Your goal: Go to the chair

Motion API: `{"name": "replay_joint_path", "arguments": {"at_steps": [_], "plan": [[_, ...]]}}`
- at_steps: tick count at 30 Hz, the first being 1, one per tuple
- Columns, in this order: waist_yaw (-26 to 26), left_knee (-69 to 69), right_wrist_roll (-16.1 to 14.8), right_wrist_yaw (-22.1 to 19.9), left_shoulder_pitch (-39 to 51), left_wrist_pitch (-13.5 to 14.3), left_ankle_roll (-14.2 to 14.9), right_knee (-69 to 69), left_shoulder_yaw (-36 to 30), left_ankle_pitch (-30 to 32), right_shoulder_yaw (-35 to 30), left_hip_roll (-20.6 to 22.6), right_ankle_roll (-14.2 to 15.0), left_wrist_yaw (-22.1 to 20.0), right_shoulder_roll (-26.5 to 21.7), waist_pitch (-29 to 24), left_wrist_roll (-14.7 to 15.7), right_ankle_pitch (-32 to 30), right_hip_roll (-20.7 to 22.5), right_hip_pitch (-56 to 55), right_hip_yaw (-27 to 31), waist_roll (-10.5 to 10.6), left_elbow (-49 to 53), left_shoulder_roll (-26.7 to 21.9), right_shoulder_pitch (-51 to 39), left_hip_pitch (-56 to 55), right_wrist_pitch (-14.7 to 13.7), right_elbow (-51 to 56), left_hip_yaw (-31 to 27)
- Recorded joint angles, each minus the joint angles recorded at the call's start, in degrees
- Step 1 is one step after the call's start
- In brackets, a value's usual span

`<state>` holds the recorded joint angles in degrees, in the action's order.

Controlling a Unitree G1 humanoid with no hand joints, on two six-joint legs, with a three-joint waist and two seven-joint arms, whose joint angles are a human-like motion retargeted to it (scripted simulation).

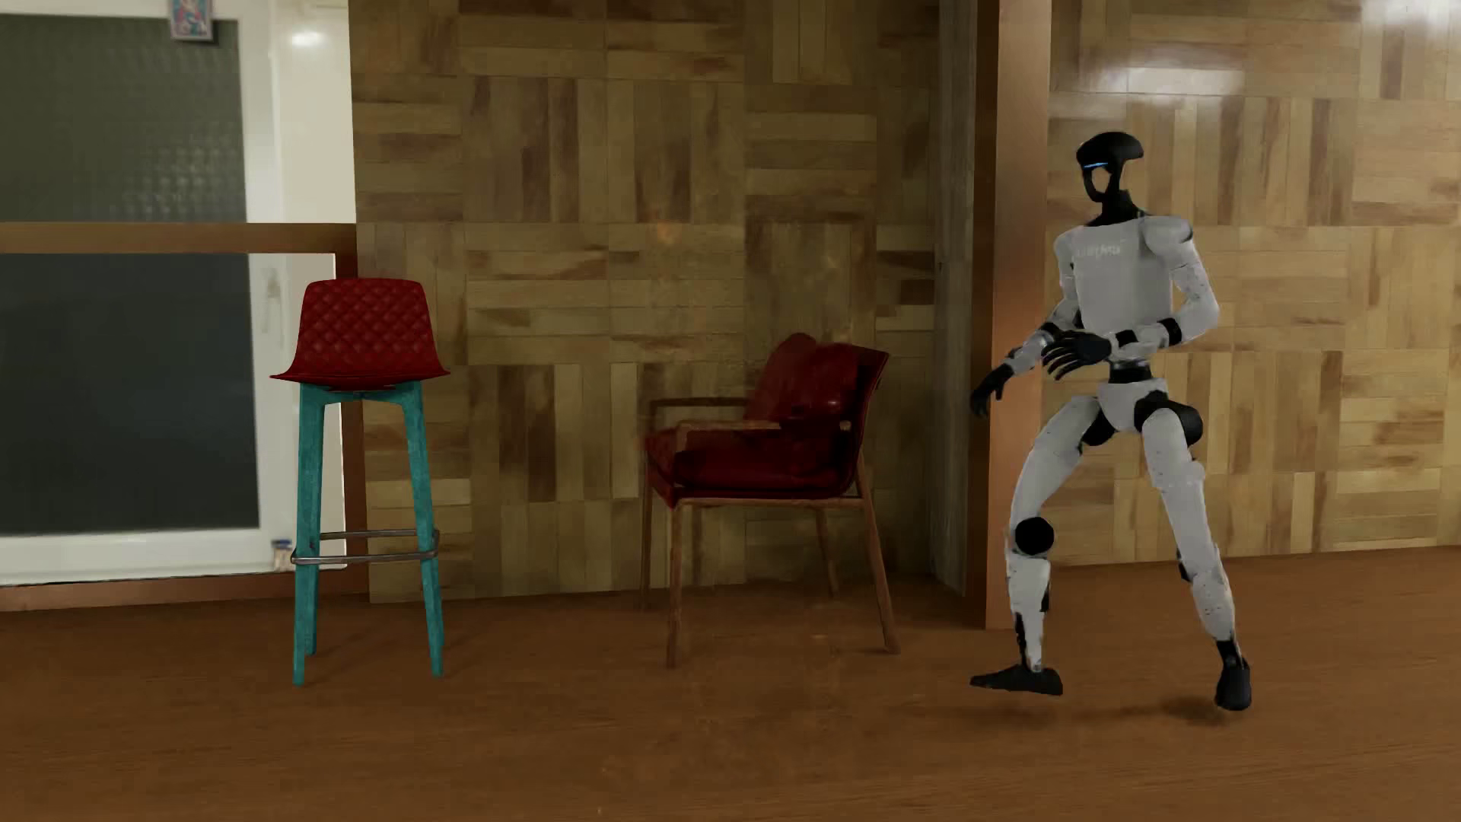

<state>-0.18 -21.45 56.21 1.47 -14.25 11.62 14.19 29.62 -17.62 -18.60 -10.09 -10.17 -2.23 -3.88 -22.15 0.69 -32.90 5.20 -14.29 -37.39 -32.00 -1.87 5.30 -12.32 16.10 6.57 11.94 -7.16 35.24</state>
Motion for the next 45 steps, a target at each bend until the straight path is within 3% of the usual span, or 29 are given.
{"name": "replay_joint_path", "arguments": {"at_steps": [1,2,4,5,6,7,8,10,11,12,15,16,17,19,22,24,25,28,29,31,32,33,36,38,39,40,42,43,45], "plan": [[-0.7,-3.2,-1.3,-0.2,0.4,-0.5,0.0,-2.7,0.1,1.5,3.7,-1.4,-10.9,-0.7,2.0,0.2,-3.0,-2.2,2.2,3.1,-3.0,-0.2,-1.2,-0.6,2.7,1.8,0.0,1.6,0.3],[-1.3,-12.4,-2.9,-0.7,-0.2,-0.6,0.8,-1.5,0.9,6.7,7.0,-5.3,-11.9,-1.2,4.5,0.1,-6.3,0.0,3.9,5.4,-1.9,0.0,-2.1,-0.9,5.5,1.0,-0.3,2.8,-2.3],[-1.3,-36.3,-2.3,-0.8,-2.3,-2.8,-11.1,3.4,3.7,18.4,10.5,-13.7,-12.0,-2.6,8.2,-0.9,-12.6,5.8,8.0,8.8,0.9,1.3,-4.2,1.3,7.1,-7.2,-0.3,2.4,-10.3],[-0.7,-44.6,0.9,-0.1,-4.4,-3.3,-9.2,4.7,5.7,18.9,11.1,-15.3,-12.0,-3.2,9.0,-1.4,-14.6,7.6,10.2,10.0,2.8,2.2,-5.3,3.9,6.1,-12.0,-0.7,1.1,-13.1],[0.3,-49.7,4.6,0.8,-6.2,-3.3,-7.2,4.2,7.7,16.6,10.6,-12.9,-11.9,-3.4,9.3,-1.8,-15.1,8.3,12.6,11.6,5.5,2.7,-6.3,6.5,4.5,-17.8,-1.5,0.0,-17.6],[1.0,-51.5,6.9,1.5,-8.3,-3.0,-3.8,2.3,9.7,15.5,9.6,-10.6,-11.3,-3.3,9.5,-1.9,-14.1,8.3,14.9,13.7,9.1,2.9,-6.6,8.1,2.9,-22.7,-3.1,-0.9,-20.5],[1.6,-50.1,7.0,2.3,-10.1,-3.0,-1.0,0.1,11.6,12.7,7.5,-10.6,-10.5,-2.7,10.1,-1.9,-12.3,8.1,17.1,15.9,13.0,3.0,-7.0,9.0,0.8,-26.0,-4.2,-1.7,-20.7],[2.8,-40.6,3.0,3.6,-12.8,-3.6,-2.2,-2.7,14.9,7.8,3.0,-12.8,-8.5,-1.0,11.7,-1.7,-9.7,8.9,20.1,20.0,20.8,3.3,-8.2,8.9,-2.7,-30.4,-5.7,-3.0,-18.9],[3.4,-33.5,0.9,3.8,-13.7,-4.8,-2.9,-3.1,16.0,6.2,0.5,-13.3,-7.5,-0.4,12.7,-1.6,-10.1,10.0,21.2,21.6,24.5,3.5,-7.8,8.4,-4.8,-32.1,-6.1,-4.8,-19.2],[3.9,-26.0,-0.7,4.1,-14.3,-5.8,-2.8,-3.0,17.3,6.4,-1.6,-12.4,-6.4,-0.4,13.4,-1.6,-10.8,11.2,22.2,22.9,28.5,3.7,-7.9,7.9,-6.5,-33.7,-6.2,-6.1,-22.8],[4.6,-2.5,-2.8,2.2,-14.5,-8.0,-0.6,-3.3,21.2,17.8,-5.3,-6.6,-3.0,-1.6,14.4,-1.2,-10.5,14.0,23.7,26.3,39.6,4.6,-11.3,8.1,-8.8,-33.0,-3.9,-9.4,-43.4],[4.2,2.6,-3.4,1.5,-14.2,-8.4,0.0,-2.9,22.1,20.5,-5.8,-4.9,-1.9,-2.0,14.3,-1.1,-10.0,14.8,23.3,27.1,42.7,4.9,-13.1,8.4,-8.7,-31.4,-2.4,-11.1,-46.8],[3.5,2.2,-4.2,0.9,-13.8,-8.8,0.0,-2.2,22.4,19.5,-5.8,-4.4,-0.8,-2.2,13.8,-1.0,-9.4,15.6,22.4,27.5,45.2,5.2,-15.0,8.6,-8.2,-30.5,-0.9,-13.0,-45.0],[2.5,-2.0,-6.4,-0.5,-12.5,-9.7,-0.7,1.1,21.5,9.4,-4.4,-5.4,1.4,-1.9,12.8,-1.0,-8.4,17.0,20.4,27.2,48.7,5.7,-17.9,8.0,-6.5,-28.8,2.5,-17.7,-37.0],[2.0,-0.6,-12.9,-4.0,-7.2,-14.1,-3.9,10.4,18.4,4.9,2.3,-2.6,4.9,-1.6,11.7,-1.3,-4.6,11.4,16.7,22.2,52.6,5.0,-26.0,7.1,-4.6,-23.6,8.1,-26.0,-27.5],[2.2,0.5,-17.6,-6.6,-3.0,-16.4,-5.8,21.7,16.1,3.1,4.6,-0.6,10.0,-0.1,11.6,-1.6,-3.5,2.5,14.8,14.6,51.3,3.8,-32.6,4.8,-4.8,-20.3,11.8,-32.4,-21.0],[2.3,1.1,-18.8,-6.2,-1.3,-17.2,-6.7,27.9,14.9,2.3,3.6,0.4,12.0,0.5,11.0,-1.8,-3.8,-0.1,11.7,9.8,46.7,3.1,-35.2,3.5,-5.0,-18.7,12.3,-34.9,-17.8],[1.2,1.2,-20.0,-2.1,2.4,-20.5,-8.8,32.1,15.4,-0.2,-1.8,2.8,1.2,0.8,9.2,-1.9,-3.1,5.4,0.3,3.1,26.7,1.2,-42.1,2.5,-3.6,-15.9,10.0,-38.7,-11.4],[0.7,1.3,-20.4,-0.6,2.9,-21.7,-9.3,28.1,16.9,-0.9,-2.8,3.3,-0.3,0.3,9.0,-1.7,-2.9,6.8,-0.1,3.7,20.5,0.9,-43.7,2.8,-2.5,-15.2,9.1,-38.9,-10.0],[0.0,1.7,-20.0,2.3,3.1,-23.2,-9.5,14.8,19.2,-2.1,-4.3,3.6,2.7,-0.9,8.8,-1.1,-2.9,7.6,4.4,6.7,11.9,0.7,-45.5,3.8,-1.1,-13.3,8.4,-38.3,-7.0],[0.0,2.9,-19.6,3.2,2.8,-23.0,-9.4,7.7,19.4,-2.5,-4.6,3.8,-5.5,-0.9,9.0,-0.7,-3.4,5.3,5.6,9.9,5.5,0.7,-45.7,4.0,-0.6,-11.9,8.3,-37.8,-5.4],[0.0,3.6,-19.2,3.5,2.5,-22.4,-9.1,2.4,18.9,-3.1,-4.4,3.9,-7.5,-0.4,9.3,-0.3,-4.0,7.8,6.1,13.7,-0.2,0.7,-45.8,3.8,-0.2,-10.6,8.4,-37.2,-4.2],[-0.4,-1.9,-17.9,1.7,1.0,-21.7,-8.0,-4.4,20.8,-4.5,-3.7,1.8,-6.8,0.6,10.7,-0.1,-4.2,9.2,9.8,18.6,2.3,1.6,-44.4,4.5,-0.9,-10.1,8.6,-36.2,-3.8],[0.2,-13.9,-16.8,0.8,-0.1,-21.9,-6.1,-4.7,23.7,-0.7,-3.8,-1.6,-6.1,-0.3,10.8,-0.4,-3.0,9.4,10.1,20.0,2.8,2.1,-43.0,7.0,-2.3,-14.3,8.4,-35.2,-5.6],[0.7,-22.0,-16.0,0.7,-0.6,-21.4,-4.8,-4.5,24.4,2.5,-4.2,-3.5,-5.7,0.0,10.7,-0.6,-3.1,9.9,10.3,20.4,3.3,2.3,-42.3,7.4,-3.1,-17.9,7.9,-34.0,-8.0],[1.3,-30.3,-15.2,0.3,-0.9,-21.4,-5.4,-4.3,24.4,5.7,-4.5,-5.2,-5.4,0.4,10.7,-0.8,-3.7,10.5,10.7,20.9,3.9,2.6,-41.2,7.7,-4.3,-22.1,7.3,-32.8,-11.1],[2.4,-40.7,-14.9,-1.6,-1.8,-21.6,-4.2,-4.0,25.2,5.6,-4.2,-6.7,-4.4,0.6,10.6,-1.3,-4.3,11.4,11.1,21.9,5.1,3.1,-39.9,8.0,-6.0,-28.8,6.0,-30.1,-17.7],[2.7,-41.8,-15.2,-2.7,-2.6,-21.8,-2.0,-4.1,26.1,5.4,-3.7,-7.5,-3.7,0.7,10.7,-1.4,-4.2,11.6,11.0,22.6,5.7,3.3,-39.7,8.1,-7.0,-30.9,5.5,-29.3,-20.0],[3.0,-36.4,-15.4,-4.0,-3.5,-22.4,-2.1,-4.9,27.2,4.7,-3.0,-11.0,-2.3,1.4,10.6,-1.3,-4.5,11.5,10.9,24.0,7.0,3.6,-40.2,8.6,-8.3,-32.3,5.0,-27.3,-20.9]]}}
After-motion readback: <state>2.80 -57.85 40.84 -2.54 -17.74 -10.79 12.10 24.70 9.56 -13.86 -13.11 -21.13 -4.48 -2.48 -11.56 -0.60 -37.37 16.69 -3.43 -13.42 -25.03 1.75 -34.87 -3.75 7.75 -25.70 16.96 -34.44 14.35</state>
